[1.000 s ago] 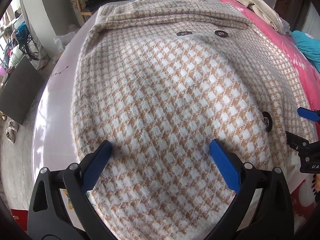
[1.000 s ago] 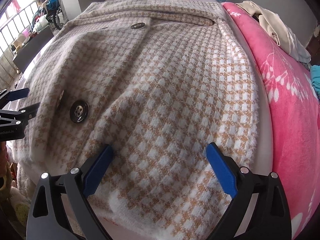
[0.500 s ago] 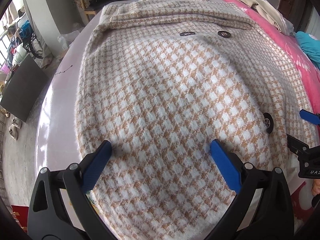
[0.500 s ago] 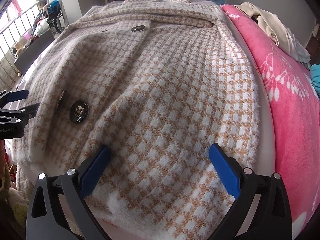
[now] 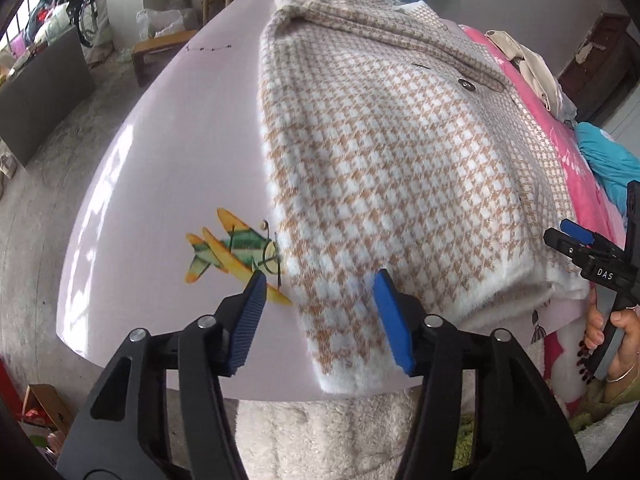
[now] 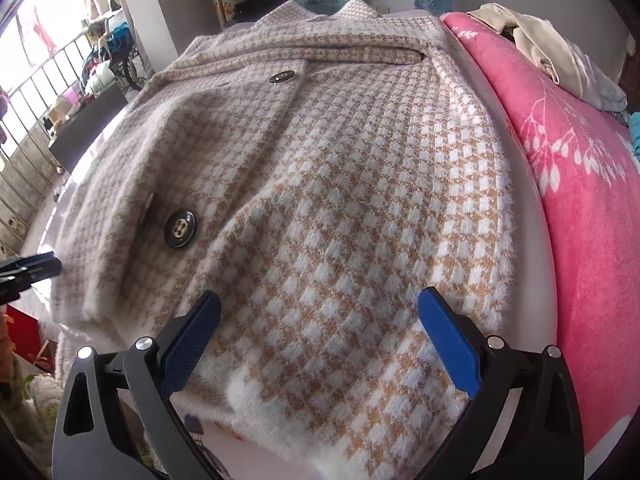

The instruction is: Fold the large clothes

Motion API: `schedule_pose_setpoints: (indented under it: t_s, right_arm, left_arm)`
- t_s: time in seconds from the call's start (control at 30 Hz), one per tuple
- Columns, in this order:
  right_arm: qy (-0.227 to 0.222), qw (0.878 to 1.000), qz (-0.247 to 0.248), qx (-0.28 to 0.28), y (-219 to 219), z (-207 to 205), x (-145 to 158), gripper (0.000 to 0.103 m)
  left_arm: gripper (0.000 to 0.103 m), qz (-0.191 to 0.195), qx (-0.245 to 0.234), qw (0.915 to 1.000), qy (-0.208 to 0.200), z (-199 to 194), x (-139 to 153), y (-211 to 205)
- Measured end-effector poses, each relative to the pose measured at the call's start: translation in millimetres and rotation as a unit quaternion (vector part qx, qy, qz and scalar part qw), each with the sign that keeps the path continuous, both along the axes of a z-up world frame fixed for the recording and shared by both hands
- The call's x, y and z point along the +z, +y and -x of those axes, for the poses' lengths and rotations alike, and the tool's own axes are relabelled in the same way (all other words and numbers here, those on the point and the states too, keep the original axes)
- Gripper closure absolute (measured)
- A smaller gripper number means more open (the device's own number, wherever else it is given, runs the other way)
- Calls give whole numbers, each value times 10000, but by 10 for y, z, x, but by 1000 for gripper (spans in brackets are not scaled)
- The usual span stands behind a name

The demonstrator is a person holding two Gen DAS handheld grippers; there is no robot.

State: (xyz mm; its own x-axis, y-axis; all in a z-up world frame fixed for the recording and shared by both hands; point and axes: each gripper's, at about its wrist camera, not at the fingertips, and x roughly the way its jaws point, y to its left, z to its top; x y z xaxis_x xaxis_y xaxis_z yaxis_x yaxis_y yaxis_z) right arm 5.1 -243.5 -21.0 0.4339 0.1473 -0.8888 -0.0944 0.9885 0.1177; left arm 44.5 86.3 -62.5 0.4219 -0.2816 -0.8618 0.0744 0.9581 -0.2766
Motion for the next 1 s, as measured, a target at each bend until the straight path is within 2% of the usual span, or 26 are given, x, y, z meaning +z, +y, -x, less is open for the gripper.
schedule_pose_setpoints:
  t_s: [0.07,0.13,0.27,0.5,0.7,1.0]
  right_arm:
    - [-80,9997,-198,-74,-100,81,109,7]
    - [-168,9993,-250,-214,-220,182,226,7]
    - [-171,9971,-460,-582,-496,366,347,12]
    - [163,9907,-726,-1142,-671,479,120,23]
    - [33,9878,-1078,-1120,-574,509,47,37]
    - [-220,9898,-1002,-991,-541,558,8,47]
  left_arm:
    - [63,209,33,9997,102,13,-63,17]
    - [69,260,52,9996,104,17,-90,6]
    - [70,277,29,9995,115,0,-94,-26]
    - [70,463,116,9987,190,-31,-117,21]
    - [70,226,126,9992,300,-100,-92,-47]
    - [70,-254,290,9982,459,-150,-84,-200]
